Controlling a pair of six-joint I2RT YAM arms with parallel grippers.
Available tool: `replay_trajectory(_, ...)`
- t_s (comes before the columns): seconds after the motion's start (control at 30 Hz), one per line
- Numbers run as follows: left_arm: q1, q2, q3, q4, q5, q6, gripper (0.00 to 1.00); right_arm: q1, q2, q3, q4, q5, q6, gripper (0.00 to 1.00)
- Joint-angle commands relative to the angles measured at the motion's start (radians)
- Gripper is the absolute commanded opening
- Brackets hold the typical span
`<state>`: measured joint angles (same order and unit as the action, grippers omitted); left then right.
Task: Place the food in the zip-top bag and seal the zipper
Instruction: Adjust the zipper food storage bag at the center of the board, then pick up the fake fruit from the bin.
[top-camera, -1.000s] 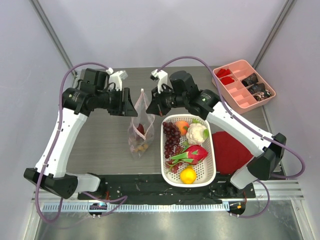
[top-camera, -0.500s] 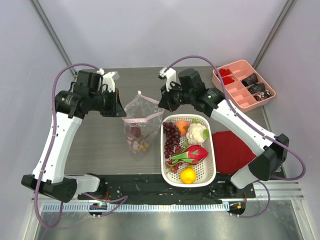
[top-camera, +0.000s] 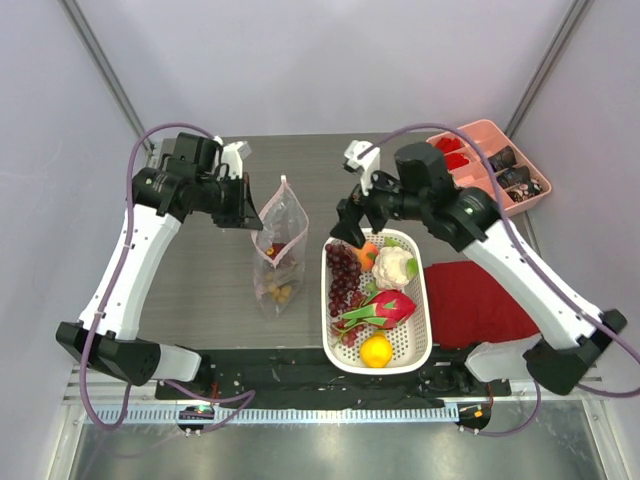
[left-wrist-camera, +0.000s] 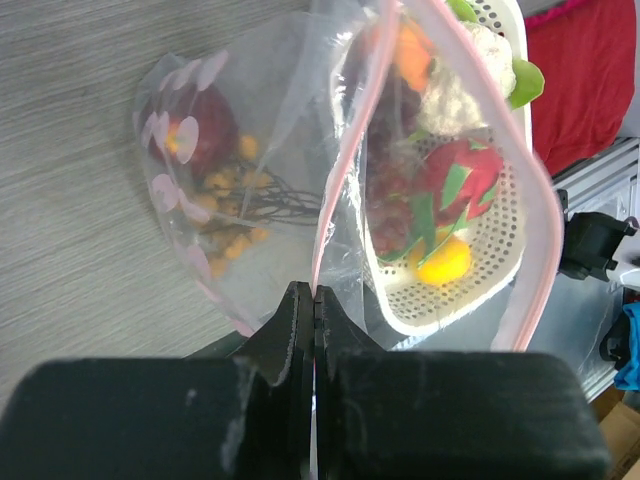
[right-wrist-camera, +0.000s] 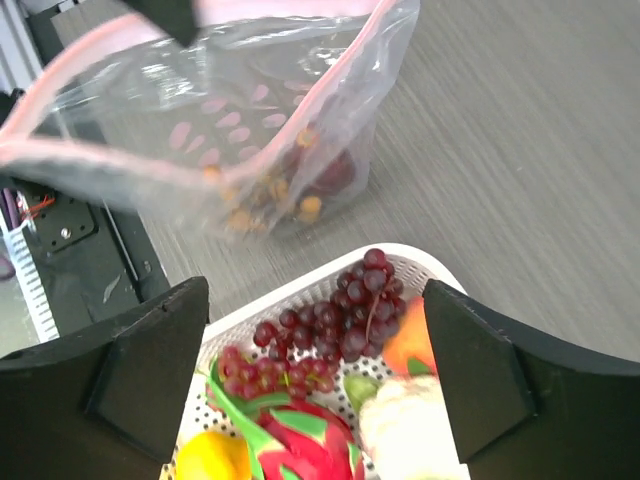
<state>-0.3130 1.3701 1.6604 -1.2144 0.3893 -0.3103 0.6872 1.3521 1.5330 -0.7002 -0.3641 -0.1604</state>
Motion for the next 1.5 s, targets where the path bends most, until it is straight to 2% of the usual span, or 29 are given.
replay_trajectory(0.0, -0.015, 0.004, 0.013, 0.047, 0.02, -0.023, 0.0, 0.002, -0.149, 0.029, -0.106, -0.044, -0.126, 0.94)
replay_trajectory(0.13, -0.018, 0.007, 0.007, 0.05, 0.019, -0.023, 0.0, 0.047, -0.194, -0.034, -0.293, -0.067, -0.27, 0.9)
replay_trajectory(0.2, -0.02, 0.009, -0.002, 0.055, 0.017, -0.024, 0.0, 0.151, -0.2, -0.085, -0.327, -0.021, -0.3, 0.89)
replay_trajectory(0.27, -0.02, 0.007, -0.011, 0.056, 0.019, -0.026, 0.0, 0.274, -0.199, -0.195, -0.323, 0.097, -0.335, 0.88)
replay_trajectory(0.4, -0.02, 0.003, -0.013, 0.052, 0.017, -0.02, 0.0, 0.388, -0.165, -0.361, -0.233, 0.25, -0.392, 0.89)
replay_trajectory(0.53, -0.02, -0.006, -0.02, 0.039, 0.0, -0.003, 0.0, 0.422, -0.07, -0.43, -0.13, 0.352, -0.43, 0.89)
replay_trajectory(0.7, -0.02, -0.028, -0.05, 0.044, 0.0, -0.001, 0.0, 0.437, 0.001, -0.439, -0.085, 0.396, -0.487, 0.9)
replay_trajectory(0.9, -0.021, -0.028, -0.06, 0.049, 0.006, 0.0, 0.0, 0.448, 0.054, -0.473, -0.097, 0.39, -0.544, 0.81)
replay_trajectory(1.0, -0.021, -0.032, -0.063, 0.05, 0.008, 0.002, 0.0, 0.448, 0.067, -0.481, -0.108, 0.381, -0.567, 0.73)
replay_trajectory(1.1, -0.02, -0.035, -0.071, 0.05, 0.008, 0.004, 0.0, 0.448, 0.073, -0.485, -0.099, 0.383, -0.576, 0.59)
replay_trajectory(1.13, -0.02, -0.036, -0.071, 0.05, 0.01, 0.004, 0.0, 0.448, 0.074, -0.484, -0.097, 0.383, -0.576, 0.51)
replay_trajectory(1.2, -0.02, -0.036, -0.071, 0.049, 0.008, 0.004, 0.0, 0.448, 0.078, -0.476, -0.102, 0.381, -0.577, 0.44)
replay_trajectory(1.23, -0.02, -0.037, -0.071, 0.049, 0.01, 0.005, 0.0, 0.446, 0.073, -0.471, -0.107, 0.376, -0.579, 0.3)
replay_trajectory(1.3, -0.02, -0.036, -0.067, 0.049, 0.008, 0.005, 0.0, 0.448, 0.059, -0.45, -0.128, 0.376, -0.576, 0.16)
replay_trajectory(1.33, -0.02, -0.034, -0.064, 0.049, 0.006, 0.007, 0.0, 0.448, 0.038, -0.442, -0.133, 0.378, -0.562, 0.03)
replay_trajectory(1.47, -0.02, -0.028, -0.06, 0.042, 0.01, 0.008, 0.0, 0.448, -0.04, -0.421, -0.162, 0.381, -0.536, 0.01)
